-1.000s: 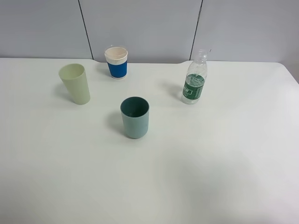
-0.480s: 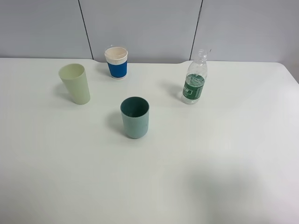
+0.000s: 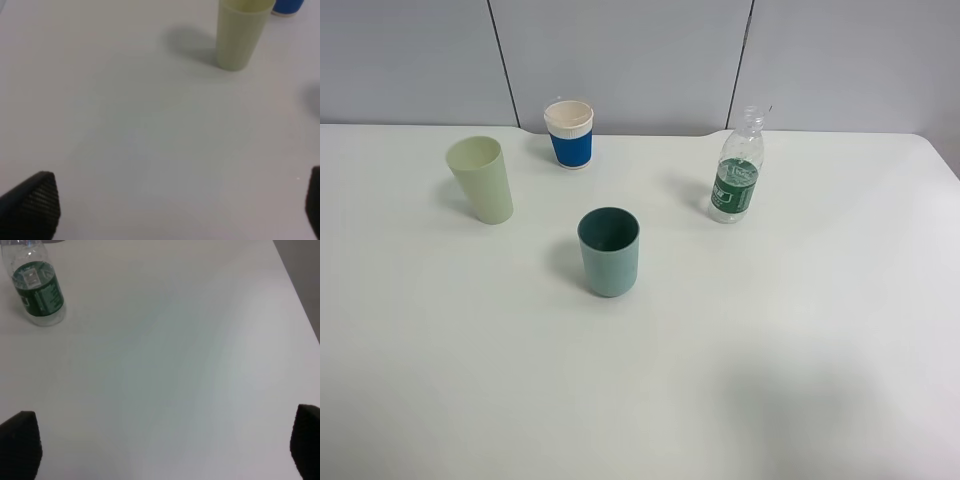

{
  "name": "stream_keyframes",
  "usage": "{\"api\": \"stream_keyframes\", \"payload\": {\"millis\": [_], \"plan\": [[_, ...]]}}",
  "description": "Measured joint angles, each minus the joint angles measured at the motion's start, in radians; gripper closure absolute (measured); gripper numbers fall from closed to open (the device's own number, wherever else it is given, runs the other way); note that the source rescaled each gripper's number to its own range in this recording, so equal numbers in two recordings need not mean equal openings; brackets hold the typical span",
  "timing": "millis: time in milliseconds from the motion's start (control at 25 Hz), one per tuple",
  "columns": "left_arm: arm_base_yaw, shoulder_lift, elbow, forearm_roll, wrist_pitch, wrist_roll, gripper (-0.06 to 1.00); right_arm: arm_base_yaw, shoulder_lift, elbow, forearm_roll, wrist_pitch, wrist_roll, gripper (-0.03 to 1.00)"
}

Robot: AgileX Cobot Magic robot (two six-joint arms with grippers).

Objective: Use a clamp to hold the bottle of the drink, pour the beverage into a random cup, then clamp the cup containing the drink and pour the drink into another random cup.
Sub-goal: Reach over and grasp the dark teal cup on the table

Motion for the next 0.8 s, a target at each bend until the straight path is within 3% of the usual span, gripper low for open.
{"api": "stream_keyframes", "payload": {"millis": [800], "plan": [[0.0, 0.0, 0.0, 0.0, 0.0, 0.0, -0.06, 0.0, 0.0, 0.0, 0.0, 0.0, 0.0, -0.03]]}}
